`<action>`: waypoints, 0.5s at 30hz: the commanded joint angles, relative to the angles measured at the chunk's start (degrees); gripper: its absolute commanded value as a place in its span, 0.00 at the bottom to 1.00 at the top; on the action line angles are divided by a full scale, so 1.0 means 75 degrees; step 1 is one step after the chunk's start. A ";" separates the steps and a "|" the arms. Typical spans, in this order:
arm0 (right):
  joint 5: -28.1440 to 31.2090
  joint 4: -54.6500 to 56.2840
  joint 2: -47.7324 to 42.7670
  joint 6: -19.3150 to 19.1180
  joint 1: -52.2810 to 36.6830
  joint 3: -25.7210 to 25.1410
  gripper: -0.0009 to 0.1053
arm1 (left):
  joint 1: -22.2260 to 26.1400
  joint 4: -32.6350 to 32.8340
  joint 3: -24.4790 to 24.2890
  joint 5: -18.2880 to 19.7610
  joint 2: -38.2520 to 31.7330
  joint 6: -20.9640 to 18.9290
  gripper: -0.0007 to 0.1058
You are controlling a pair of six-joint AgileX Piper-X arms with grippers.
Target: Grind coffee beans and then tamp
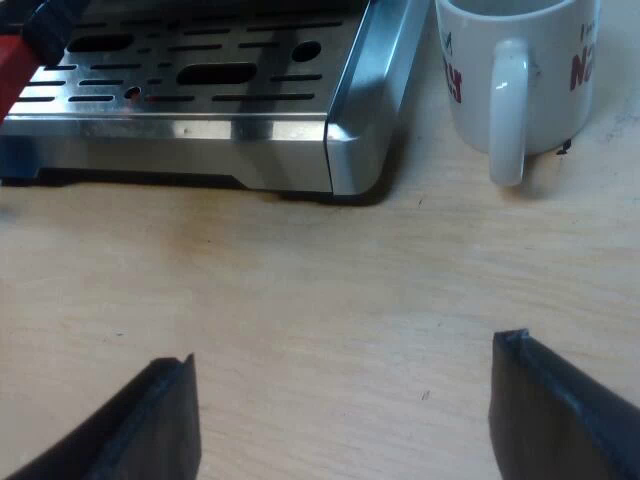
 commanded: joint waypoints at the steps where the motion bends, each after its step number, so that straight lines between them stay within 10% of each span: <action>1: -0.0048 -0.0031 -0.0358 -0.0078 -0.0021 -0.0023 0.60 | -0.0032 -0.0145 0.0001 -0.0012 -0.0296 -0.0021 0.83; 15: -0.0033 0.0089 -0.0055 -0.0078 -0.0021 -0.0707 0.60 | -0.0032 -0.0145 0.0001 0.0867 -0.0093 -0.0858 0.83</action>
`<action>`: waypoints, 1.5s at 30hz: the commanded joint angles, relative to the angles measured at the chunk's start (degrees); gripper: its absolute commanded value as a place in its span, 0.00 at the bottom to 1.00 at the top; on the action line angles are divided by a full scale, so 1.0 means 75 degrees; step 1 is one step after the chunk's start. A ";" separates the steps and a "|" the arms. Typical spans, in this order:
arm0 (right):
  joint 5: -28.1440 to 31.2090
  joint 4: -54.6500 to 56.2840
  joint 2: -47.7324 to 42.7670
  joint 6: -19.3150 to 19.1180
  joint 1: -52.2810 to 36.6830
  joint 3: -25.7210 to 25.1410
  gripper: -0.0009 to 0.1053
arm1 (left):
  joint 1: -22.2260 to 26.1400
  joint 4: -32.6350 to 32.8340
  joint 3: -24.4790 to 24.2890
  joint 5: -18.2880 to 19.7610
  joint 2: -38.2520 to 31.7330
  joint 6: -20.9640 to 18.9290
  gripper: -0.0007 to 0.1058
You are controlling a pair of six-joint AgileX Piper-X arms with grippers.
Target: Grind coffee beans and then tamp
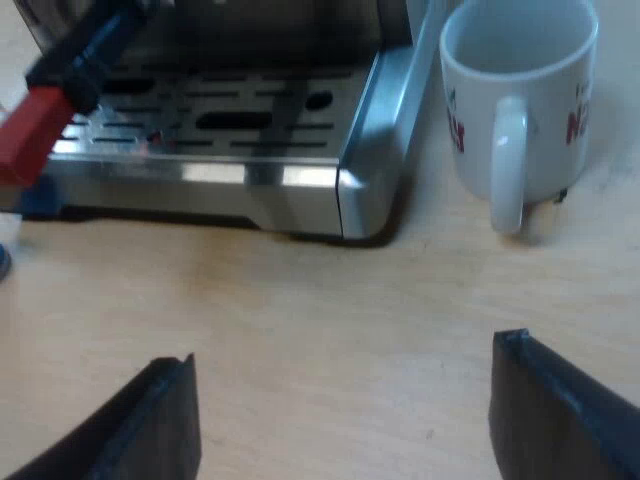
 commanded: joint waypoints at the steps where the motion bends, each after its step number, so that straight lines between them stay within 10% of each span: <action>1: -0.0033 0.0108 -0.0036 -0.0078 -0.0021 -0.0272 0.60 | -0.0032 -0.0145 -0.0025 0.0262 -0.0052 -0.0207 0.83; 27: -0.0753 0.0179 0.2733 -0.0540 0.1450 -0.2390 0.60 | -0.2769 -0.2725 -0.0620 0.0790 0.2747 -0.0013 0.83; 45: 0.1557 -0.0760 0.4384 -0.0540 0.5193 -0.2390 0.60 | -0.3262 -0.4666 -0.0435 0.1851 0.4645 0.0377 0.83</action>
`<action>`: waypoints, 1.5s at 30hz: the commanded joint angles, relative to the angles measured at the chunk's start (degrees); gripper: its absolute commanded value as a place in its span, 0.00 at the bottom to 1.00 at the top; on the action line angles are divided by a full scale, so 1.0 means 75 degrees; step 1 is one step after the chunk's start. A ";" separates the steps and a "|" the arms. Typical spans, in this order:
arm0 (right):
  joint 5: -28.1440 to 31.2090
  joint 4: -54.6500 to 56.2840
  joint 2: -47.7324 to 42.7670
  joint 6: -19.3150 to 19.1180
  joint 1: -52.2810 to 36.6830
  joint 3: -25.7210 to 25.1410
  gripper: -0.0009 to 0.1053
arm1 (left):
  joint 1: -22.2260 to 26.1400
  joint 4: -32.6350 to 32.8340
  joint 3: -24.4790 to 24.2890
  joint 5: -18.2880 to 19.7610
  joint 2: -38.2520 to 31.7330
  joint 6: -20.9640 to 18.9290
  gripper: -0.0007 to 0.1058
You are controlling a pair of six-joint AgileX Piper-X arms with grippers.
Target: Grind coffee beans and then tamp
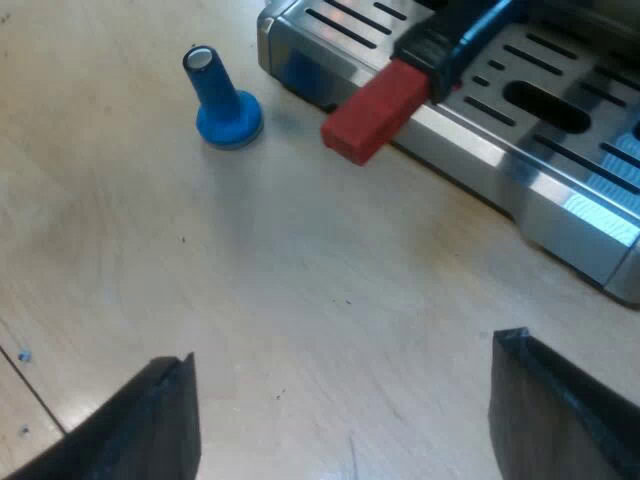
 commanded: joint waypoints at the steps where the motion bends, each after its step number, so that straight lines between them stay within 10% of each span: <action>1: 0.0648 -0.0320 0.0245 -0.0103 0.0704 -0.0091 0.60 | -0.0028 -0.0316 0.0185 0.0100 -0.0013 0.0225 0.83; 14: 0.2986 -0.1115 0.1494 0.0774 0.3032 -0.0053 0.60 | -0.0028 -0.1381 0.1456 0.0331 -0.0031 0.0228 0.83; 25: 0.3109 -0.2596 0.2369 0.1728 0.3351 0.0156 0.40 | -0.0028 -0.1451 0.1778 0.0331 -0.0031 0.0228 0.83; 33: 0.3739 -0.5208 0.2417 0.2916 0.3351 0.1713 0.40 | -0.0028 -0.1473 0.1798 0.0331 -0.0031 0.0228 0.83; 45: 0.4860 -0.7159 0.2450 0.3234 0.3351 0.2991 0.31 | -0.0028 -0.1473 0.1798 0.0331 -0.0031 0.0228 0.83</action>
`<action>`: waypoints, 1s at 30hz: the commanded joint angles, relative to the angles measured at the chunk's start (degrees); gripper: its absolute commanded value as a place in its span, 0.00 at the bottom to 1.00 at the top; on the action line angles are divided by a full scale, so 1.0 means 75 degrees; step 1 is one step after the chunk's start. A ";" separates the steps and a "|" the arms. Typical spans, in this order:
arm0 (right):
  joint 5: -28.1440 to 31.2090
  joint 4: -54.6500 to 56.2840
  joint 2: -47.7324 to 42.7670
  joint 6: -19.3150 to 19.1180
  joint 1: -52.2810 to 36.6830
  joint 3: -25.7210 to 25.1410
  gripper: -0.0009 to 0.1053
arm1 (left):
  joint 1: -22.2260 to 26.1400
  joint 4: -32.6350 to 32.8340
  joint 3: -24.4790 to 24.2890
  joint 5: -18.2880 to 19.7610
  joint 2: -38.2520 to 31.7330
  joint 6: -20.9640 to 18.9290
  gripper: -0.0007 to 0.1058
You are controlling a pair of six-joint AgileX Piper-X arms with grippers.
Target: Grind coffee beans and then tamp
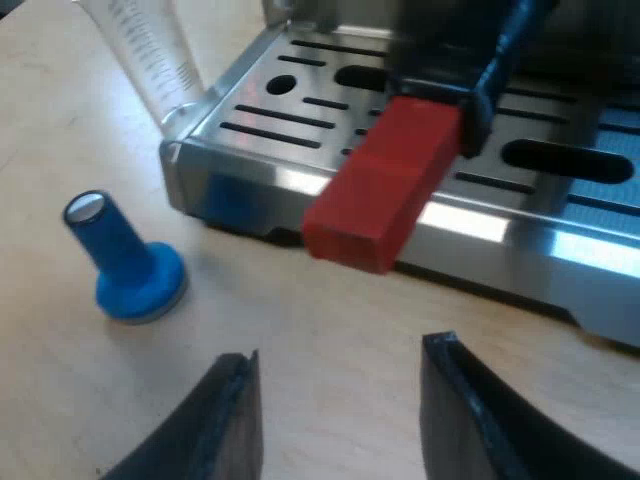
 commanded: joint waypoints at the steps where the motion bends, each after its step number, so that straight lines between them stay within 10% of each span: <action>1: 0.0086 -0.0304 0.0004 -0.0020 0.0022 0.0094 0.24 | -0.0028 -0.0130 0.0000 0.0085 -0.0031 0.0008 0.83; 30: 0.1179 -0.2331 0.1578 0.0006 0.0022 0.0097 0.17 | -0.0028 -0.0130 0.0000 0.0085 -0.0031 0.0008 0.83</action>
